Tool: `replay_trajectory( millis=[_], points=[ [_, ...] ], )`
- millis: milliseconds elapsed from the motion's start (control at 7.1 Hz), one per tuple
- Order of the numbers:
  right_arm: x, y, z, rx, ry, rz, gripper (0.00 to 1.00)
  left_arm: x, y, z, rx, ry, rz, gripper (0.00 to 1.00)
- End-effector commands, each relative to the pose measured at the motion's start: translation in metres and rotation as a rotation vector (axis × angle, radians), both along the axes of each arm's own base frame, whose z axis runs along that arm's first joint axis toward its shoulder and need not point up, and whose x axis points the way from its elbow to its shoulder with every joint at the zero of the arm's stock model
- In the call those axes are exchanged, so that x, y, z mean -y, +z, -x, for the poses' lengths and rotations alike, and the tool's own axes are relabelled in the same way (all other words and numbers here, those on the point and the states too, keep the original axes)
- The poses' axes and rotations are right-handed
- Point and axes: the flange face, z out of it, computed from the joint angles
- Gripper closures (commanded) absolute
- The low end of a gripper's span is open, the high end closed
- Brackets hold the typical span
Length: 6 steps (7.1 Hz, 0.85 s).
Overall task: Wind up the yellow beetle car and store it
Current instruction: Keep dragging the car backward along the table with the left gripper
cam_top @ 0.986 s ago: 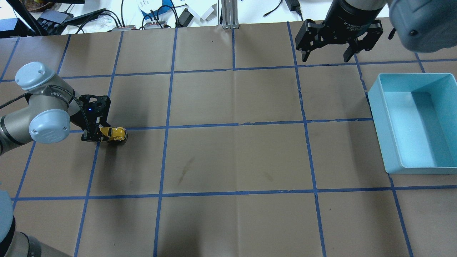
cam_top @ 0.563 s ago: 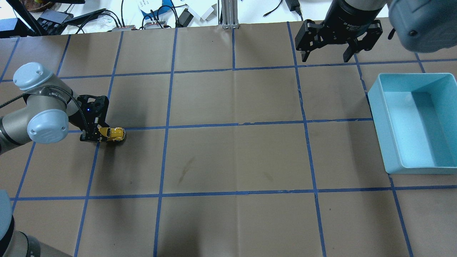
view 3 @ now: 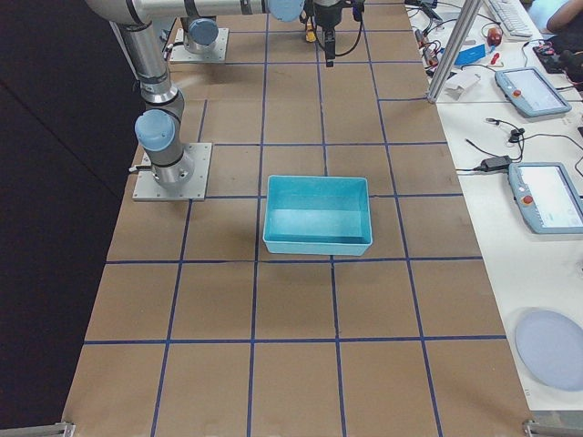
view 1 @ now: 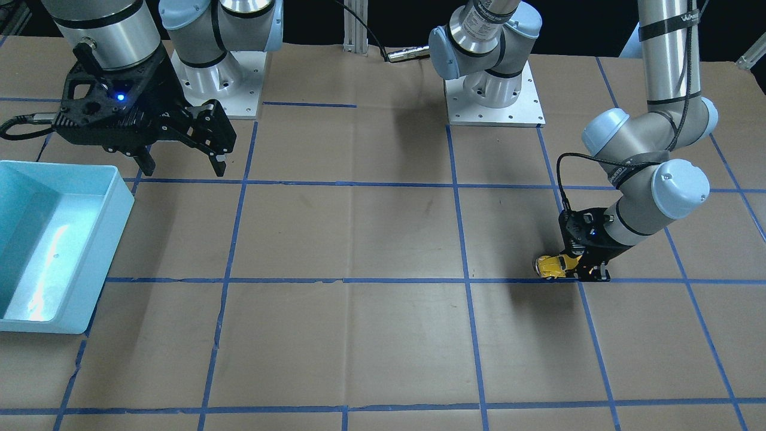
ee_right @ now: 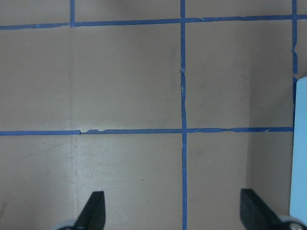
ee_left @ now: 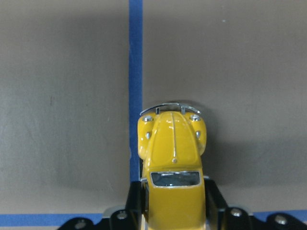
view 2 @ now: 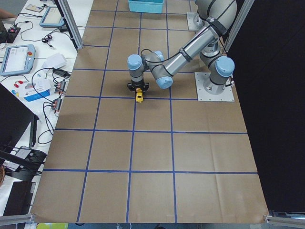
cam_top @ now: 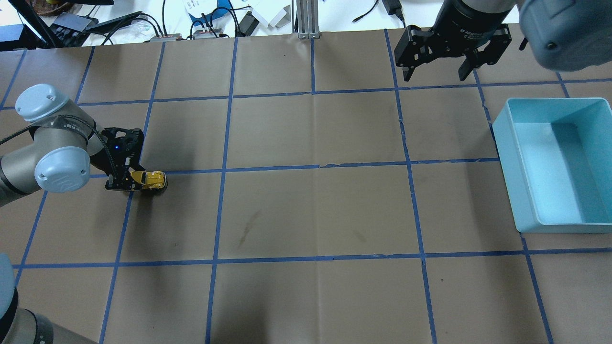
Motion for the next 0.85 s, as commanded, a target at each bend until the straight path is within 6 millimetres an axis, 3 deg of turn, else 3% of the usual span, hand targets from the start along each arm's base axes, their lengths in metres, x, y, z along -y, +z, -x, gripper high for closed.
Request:
replay_trajectory(
  millis=[0, 423, 563, 704],
  points=[
    [0.0002, 0.0004, 0.0002, -0.006, 0.034, 0.003, 0.00, -0.0012, 0.0000, -0.0071, -0.001, 0.014, 0.000, 0.74],
    [-0.0009, 0.0005, 0.0006, -0.009, 0.032, -0.001, 0.00, -0.0018, -0.0002, -0.0090, 0.000, -0.012, -0.001, 0.69],
    [-0.0005, 0.0014, 0.0034, -0.037, 0.028, 0.002, 0.00, -0.0014, 0.0012, -0.0094, 0.003, -0.013, 0.001, 0.23],
    [-0.0006, 0.0012, 0.0056, -0.059, 0.027, 0.001, 0.00, -0.0015, 0.0004, -0.0097, 0.005, -0.011, -0.001, 0.00]
  ],
)
